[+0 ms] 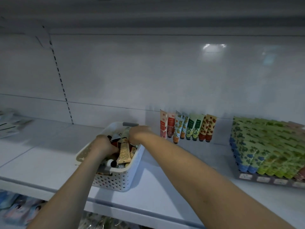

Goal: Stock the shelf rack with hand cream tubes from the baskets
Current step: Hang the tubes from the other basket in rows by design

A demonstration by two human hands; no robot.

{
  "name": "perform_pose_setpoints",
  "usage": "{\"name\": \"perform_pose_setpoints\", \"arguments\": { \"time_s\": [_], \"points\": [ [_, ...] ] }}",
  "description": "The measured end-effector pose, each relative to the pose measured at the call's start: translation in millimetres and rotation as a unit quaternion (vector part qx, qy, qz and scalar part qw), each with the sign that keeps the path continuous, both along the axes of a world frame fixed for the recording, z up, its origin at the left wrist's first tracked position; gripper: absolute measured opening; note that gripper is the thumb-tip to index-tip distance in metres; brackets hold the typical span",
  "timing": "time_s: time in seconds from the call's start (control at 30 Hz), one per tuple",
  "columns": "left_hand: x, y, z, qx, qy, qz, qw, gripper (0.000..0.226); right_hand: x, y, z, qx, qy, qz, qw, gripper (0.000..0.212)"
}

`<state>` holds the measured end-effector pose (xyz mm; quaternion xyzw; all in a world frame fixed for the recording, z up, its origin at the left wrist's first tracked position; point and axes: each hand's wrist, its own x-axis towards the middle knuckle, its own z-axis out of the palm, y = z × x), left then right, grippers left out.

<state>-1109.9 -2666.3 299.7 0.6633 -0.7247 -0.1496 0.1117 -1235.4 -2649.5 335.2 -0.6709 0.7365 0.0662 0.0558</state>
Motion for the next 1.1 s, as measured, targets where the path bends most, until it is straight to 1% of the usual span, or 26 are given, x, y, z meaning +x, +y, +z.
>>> {"name": "perform_pose_setpoints", "arguments": {
  "time_s": [0.07,0.13,0.2,0.27,0.3,0.43,0.53,0.6,0.67,0.73,0.83,0.87,0.97,1.1],
  "points": [
    [1.5,-0.6,-2.6,-0.008,0.036,0.010,0.999,0.028,0.5,-2.3,0.1,-0.001,-0.010,0.002,1.000,0.020],
    [2.6,-1.5,-4.2,0.011,0.132,0.031,0.991,0.025,1.0,-3.6,-1.1,-0.010,-0.031,-0.001,0.999,0.023],
    [4.2,0.7,-1.8,0.039,0.221,0.053,0.973,0.025,-1.6,-3.4,-2.3,-0.035,-0.066,0.002,0.997,0.030],
    [5.5,6.1,1.8,0.066,0.269,0.061,0.959,0.023,-7.2,0.4,-2.0,-0.061,-0.114,0.009,0.991,0.041],
    [5.5,9.5,4.4,0.076,0.285,0.060,0.954,0.022,-10.5,2.2,-1.9,-0.075,-0.146,0.007,0.986,0.043],
    [4.9,21.0,13.4,0.101,0.367,0.051,0.923,0.020,-18.1,5.1,-4.8,-0.126,-0.273,-0.044,0.953,0.032],
    [6.5,27.3,19.0,0.067,0.455,0.042,0.887,0.027,-23.5,12.0,-1.0,-0.160,-0.330,-0.057,0.928,0.029],
    [8.0,32.2,27.3,0.023,0.505,0.040,0.862,0.027,-27.4,21.1,5.2,-0.186,-0.387,-0.061,0.901,0.031],
    [8.4,39.6,41.0,-0.006,0.562,0.045,0.826,0.025,-30.4,33.4,11.3,-0.214,-0.453,-0.061,0.863,0.035],
    [7.4,50.9,57.1,-0.015,0.619,0.052,0.783,0.021,-32.8,50.3,16.9,-0.235,-0.515,-0.058,0.822,0.034],
    [4.9,72.6,75.7,-0.019,0.663,0.039,0.747,0.020,-39.5,84.2,23.1,-0.235,-0.616,-0.048,0.750,0.027],
    [3.6,80.6,79.4,-0.016,0.672,0.032,0.740,0.024,-43.0,96.6,23.5,-0.237,-0.639,-0.041,0.731,0.023],
    [-5.4,106.1,80.7,-0.013,0.686,0.011,0.728,0.029,-55.3,130.9,18.0,-0.240,-0.678,-0.038,0.694,0.011],
    [-23.5,139.1,66.9,-0.022,0.685,-0.005,0.728,0.032,-72.3,168.3,8.9,-0.232,-0.722,-0.058,0.649,0.009]
  ]
}}
